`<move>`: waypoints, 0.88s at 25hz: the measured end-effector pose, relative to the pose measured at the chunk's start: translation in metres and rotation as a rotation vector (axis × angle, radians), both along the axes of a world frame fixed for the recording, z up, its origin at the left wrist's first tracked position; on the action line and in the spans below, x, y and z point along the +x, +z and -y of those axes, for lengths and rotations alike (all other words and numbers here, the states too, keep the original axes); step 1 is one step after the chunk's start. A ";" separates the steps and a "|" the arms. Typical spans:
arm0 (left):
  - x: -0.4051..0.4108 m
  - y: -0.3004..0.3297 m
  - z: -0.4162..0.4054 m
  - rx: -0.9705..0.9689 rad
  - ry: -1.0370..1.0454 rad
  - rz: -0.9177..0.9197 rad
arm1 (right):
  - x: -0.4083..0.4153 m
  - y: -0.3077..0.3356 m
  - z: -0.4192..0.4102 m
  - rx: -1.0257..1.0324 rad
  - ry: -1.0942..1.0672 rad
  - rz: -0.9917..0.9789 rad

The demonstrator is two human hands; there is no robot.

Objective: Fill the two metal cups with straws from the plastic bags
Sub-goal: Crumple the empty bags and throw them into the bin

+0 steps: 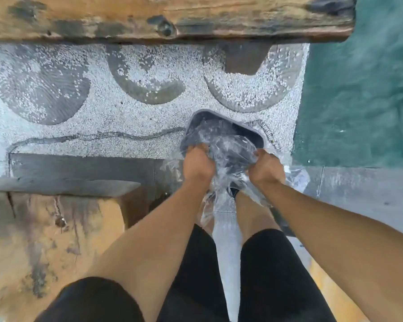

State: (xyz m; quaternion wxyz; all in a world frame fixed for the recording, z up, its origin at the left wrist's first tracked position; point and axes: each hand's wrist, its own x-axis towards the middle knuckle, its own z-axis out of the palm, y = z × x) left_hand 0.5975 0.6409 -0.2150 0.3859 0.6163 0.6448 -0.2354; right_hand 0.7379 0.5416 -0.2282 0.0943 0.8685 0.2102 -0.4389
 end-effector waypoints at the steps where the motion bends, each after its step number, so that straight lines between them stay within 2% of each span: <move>1: 0.004 -0.020 -0.005 0.000 -0.006 -0.007 | -0.001 -0.018 -0.002 0.005 -0.011 -0.008; 10: 0.034 -0.167 -0.040 0.058 -0.007 -0.009 | -0.006 -0.154 -0.026 0.171 -0.152 -0.146; 17: 0.038 -0.265 -0.037 0.024 0.015 0.020 | -0.022 -0.260 -0.043 0.233 -0.014 -0.277; 22: 0.032 -0.316 -0.027 -0.006 -0.133 0.043 | -0.036 -0.321 -0.044 0.191 -0.077 -0.387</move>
